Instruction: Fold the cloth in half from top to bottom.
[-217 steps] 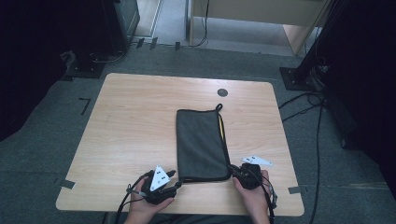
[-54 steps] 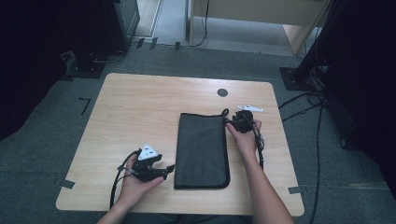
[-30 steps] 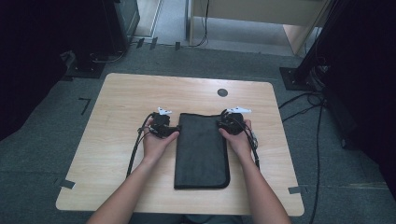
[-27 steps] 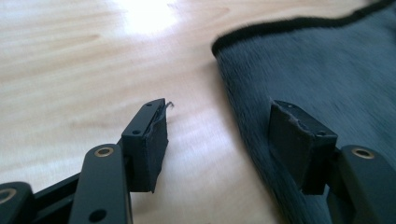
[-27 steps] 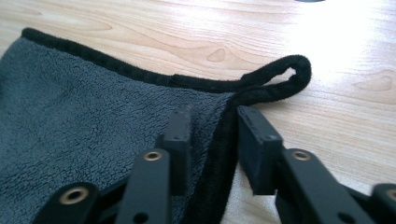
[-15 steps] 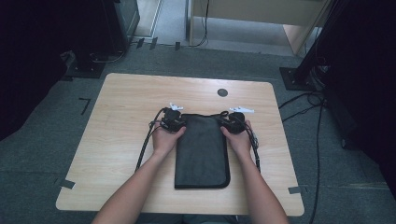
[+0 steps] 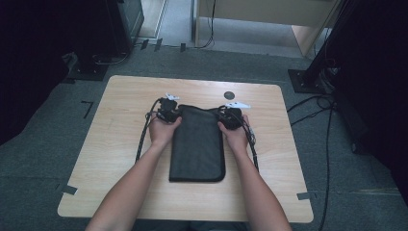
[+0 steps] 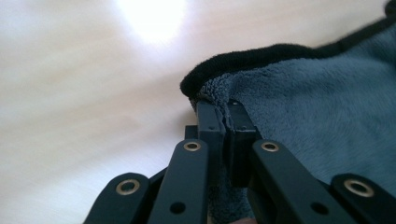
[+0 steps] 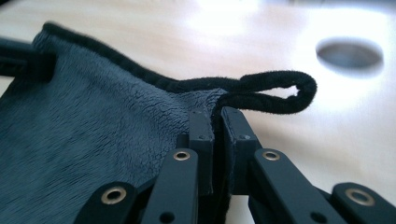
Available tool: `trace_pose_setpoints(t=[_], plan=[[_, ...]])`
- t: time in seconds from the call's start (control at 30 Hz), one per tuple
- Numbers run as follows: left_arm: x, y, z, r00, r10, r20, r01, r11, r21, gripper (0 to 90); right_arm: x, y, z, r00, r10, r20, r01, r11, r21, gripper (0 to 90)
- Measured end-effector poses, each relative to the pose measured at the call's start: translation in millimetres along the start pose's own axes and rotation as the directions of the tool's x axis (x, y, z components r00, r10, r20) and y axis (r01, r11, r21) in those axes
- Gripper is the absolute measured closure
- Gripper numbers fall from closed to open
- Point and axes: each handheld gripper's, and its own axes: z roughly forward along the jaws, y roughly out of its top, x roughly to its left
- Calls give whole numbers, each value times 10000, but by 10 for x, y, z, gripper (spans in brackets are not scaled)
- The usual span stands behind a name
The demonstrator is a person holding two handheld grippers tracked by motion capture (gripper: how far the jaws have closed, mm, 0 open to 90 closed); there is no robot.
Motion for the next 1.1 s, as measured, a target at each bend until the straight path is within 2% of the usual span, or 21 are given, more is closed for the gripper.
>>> trace_pose_setpoints(t=[0.1, 0.17, 0.23, 0.33, 0.4, 0.5, 0.57, 0.63, 0.7, 0.8, 0.9, 0.97, 1.03, 1.1], plan=[[106, 113, -180, 9997, -136, 195, 149, 9978, -643, 866, 68, 179, -55, 9996, -203, -209, 185, 9963, -842, 836], [158, 104, -313, 9980, -143, 621, 207, 9944, -1037, 858, 90, 243, -139, 9984, -126, -554, 52, 9912, -1321, 835], [179, 37, -416, 9955, 84, 940, 34, 9921, -1251, 858, 116, 255, -229, 9963, -308, -808, 183, 9883, -1513, 835], [155, -119, -569, 9897, 306, 1400, -97, 9890, -1476, 864, 195, 171, -370, 9903, -1050, -909, 889, 9821, -1663, 835], [110, -252, -674, 9845, 448, 1693, -162, 9859, -1663, 865, 245, 79, -471, 9862, -1377, -923, 1206, 9780, -1702, 835], [34, -431, -815, 9770, 1051, 1855, -717, 9814, -1781, 863, 307, -72, -647, 9814, -1608, -1048, 1413, 9748, -1724, 835], [-12, -549, -896, 9728, 1367, 1872, -1027, 9782, -1807, 863, 368, -183, -749, 9783, -1710, -1170, 1507, 9748, -1647, 834], [-58, -683, -965, 9687, 1707, 1804, -1383, 9741, -1788, 862, 451, -292, -843, 9723, -2042, -1134, 1847, 9694, -1619, 834], [-86, -824, -1024, 9637, 1788, 1981, -1457, 9745, -1709, 862, 548, -404, -929, 9630, -2455, -1112, 2284, 9625, -1468, 834], [-124, -1021, -1107, 9571, 1896, 2193, -1567, 9748, -1586, 862, 665, -581, -1045, 9441, -3074, -1193, 2935, 9483, -1207, 834], [-196, -1215, -1157, 9494, 2106, 2329, -1830, 9739, -1345, 860, 747, -749, -1132, 9205, -3710, -1229, 3620, 9279, -896, 832], [-232, -1332, -1164, 9400, 2442, 2384, -2227, 9682, -1138, 857, 759, -856, -1146, 9173, -3737, -1375, 3685, 9275, -630, 822], [-244, -1434, -1153, 9358, 2605, 2375, -2457, 9651, -903, 839, 747, -965, -1116, 9152, -3764, -1439, 3754, 9262, -349, 763], [-230, -1500, -1146, 9353, 2507, 2499, -2420, 9681, -654, 775, 712, -1049, -1090, 9281, -3379, -1562, 3388, 9406, -216, 708]])
